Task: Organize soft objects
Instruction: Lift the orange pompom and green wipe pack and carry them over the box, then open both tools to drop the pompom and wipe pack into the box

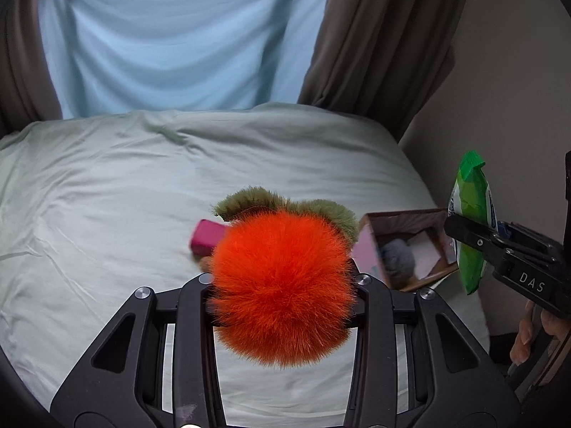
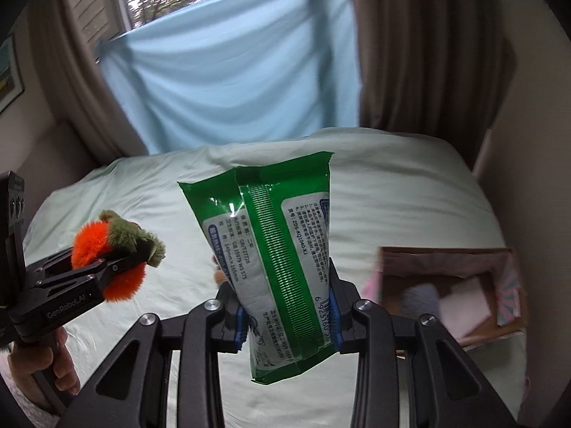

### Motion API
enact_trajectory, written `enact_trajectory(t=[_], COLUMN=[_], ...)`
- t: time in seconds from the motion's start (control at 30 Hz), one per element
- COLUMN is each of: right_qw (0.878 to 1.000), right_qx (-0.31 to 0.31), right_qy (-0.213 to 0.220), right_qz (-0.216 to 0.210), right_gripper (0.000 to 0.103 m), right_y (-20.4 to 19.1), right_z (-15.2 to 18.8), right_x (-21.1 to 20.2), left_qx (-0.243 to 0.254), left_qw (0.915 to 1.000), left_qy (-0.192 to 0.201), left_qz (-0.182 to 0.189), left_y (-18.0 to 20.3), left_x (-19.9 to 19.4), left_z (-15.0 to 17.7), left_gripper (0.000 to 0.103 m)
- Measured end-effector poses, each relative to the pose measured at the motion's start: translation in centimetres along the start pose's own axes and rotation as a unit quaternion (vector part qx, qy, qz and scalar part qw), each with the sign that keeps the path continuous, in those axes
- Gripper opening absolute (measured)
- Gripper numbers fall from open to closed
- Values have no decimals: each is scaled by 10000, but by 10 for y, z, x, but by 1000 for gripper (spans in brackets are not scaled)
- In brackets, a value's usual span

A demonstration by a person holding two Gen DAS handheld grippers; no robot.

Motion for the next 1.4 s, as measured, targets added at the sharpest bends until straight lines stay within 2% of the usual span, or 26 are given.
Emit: enact_trajectory(t=[0.2, 0.33, 0.63, 1.0, 1.17, 1.37, 1.4], right_qw=[9995, 9985, 9941, 9822, 9722, 9596, 9577], right_qx=[171, 355, 647, 1131, 1491, 1806, 1871], right_qy=[-85, -227, -779, -1474, -1795, -2149, -2177], right_qz=[246, 353, 393, 275, 217, 204, 219], right_gripper=[32, 32, 32, 32, 32, 32, 32], right_y=[80, 141, 254, 328, 352, 365, 367], right_z=[-8, -7, 1, 35, 55, 68, 69], right_x=[-28, -40, 2, 82, 111, 134, 135], left_qx=[69, 128, 315, 615, 815, 870, 876], left_qw=[9999, 9995, 9952, 9822, 9676, 9569, 9573], left_qy=[-63, -191, -831, -1749, -2375, -2765, -2747], left_qz=[143, 237, 411, 311, 251, 184, 194], left_y=[94, 153, 266, 317, 332, 340, 339], left_x=[18, 47, 149, 261, 309, 333, 334], left_z=[-6, -8, 7, 49, 78, 94, 93], left_gripper=[33, 33, 33, 33, 33, 34, 41])
Point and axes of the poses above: each gripper's, at about its wrist camera, not at the fingertips, and x roughly the way its jaws point, y to its right, z to its underside, the point moved 2 cm from there along x, roughly the way its jaws point, and after that the axes turned 4 degrees about y, right-handed, at the moved point
